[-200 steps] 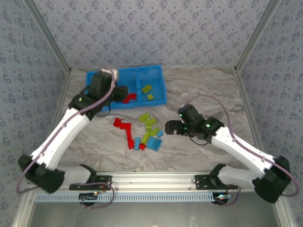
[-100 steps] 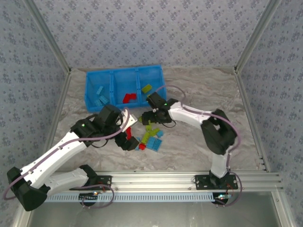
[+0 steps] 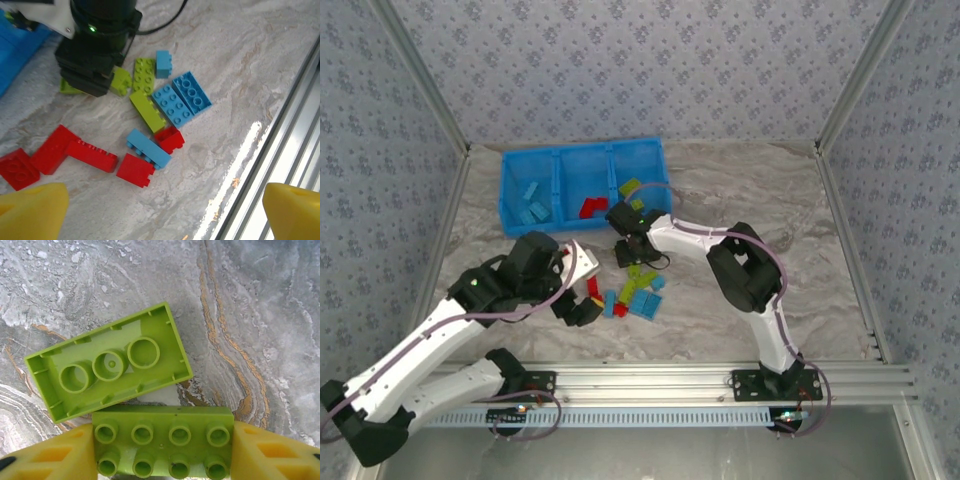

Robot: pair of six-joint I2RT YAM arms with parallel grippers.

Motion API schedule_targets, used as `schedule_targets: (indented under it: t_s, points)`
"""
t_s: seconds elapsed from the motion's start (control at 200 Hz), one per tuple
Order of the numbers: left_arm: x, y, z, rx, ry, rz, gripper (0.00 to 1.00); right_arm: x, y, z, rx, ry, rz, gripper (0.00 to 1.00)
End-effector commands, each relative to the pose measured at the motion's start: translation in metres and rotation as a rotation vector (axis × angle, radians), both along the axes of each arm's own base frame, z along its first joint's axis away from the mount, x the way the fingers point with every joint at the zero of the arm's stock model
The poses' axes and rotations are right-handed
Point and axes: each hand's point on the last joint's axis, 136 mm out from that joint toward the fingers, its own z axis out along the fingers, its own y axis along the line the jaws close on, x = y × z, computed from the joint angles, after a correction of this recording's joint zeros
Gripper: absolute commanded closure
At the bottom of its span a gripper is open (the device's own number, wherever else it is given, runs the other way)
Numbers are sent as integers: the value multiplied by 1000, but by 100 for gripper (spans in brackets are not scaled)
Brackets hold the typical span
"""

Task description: Sort the legos into containers by color

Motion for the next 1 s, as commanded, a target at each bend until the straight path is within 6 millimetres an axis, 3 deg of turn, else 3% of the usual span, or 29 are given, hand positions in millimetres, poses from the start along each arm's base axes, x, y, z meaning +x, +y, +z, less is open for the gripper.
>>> schedule_targets:
  t_s: [0.0, 0.085, 0.2, 0.3, 0.4, 0.53, 0.74, 0.795, 0.864, 0.994]
  points:
    - [6, 5, 3, 3, -55, 17, 1, -13, -12, -11, -30, 55, -22, 45]
    - [6, 5, 7, -8, -65, 18, 1, -10, -15, 13, 2, 13, -32, 46]
    - [6, 7, 13, -29, -94, 20, 1, -3, -21, 69, 68, -114, -31, 46]
    - [9, 12, 18, -50, -123, 43, 1, 11, -15, 119, 132, -264, 18, 46]
    - [14, 17, 20, -59, -132, 76, 1, 40, -18, 144, 93, -383, 38, 46]
    - [18, 20, 18, -54, -125, 100, 1, 94, -24, 148, 66, -434, 14, 46]
    - [22, 24, 14, -19, -121, 119, 1, 155, 4, 131, 122, -380, 58, 40]
    - [22, 25, 13, -15, -117, 122, 1, 161, 3, 124, 91, -353, 52, 34]
    - [23, 26, 13, -13, -118, 127, 1, 167, 2, 132, 59, -355, 33, 23]
    - [26, 28, 10, 4, -118, 142, 1, 164, -1, 153, 63, -380, 25, 19]
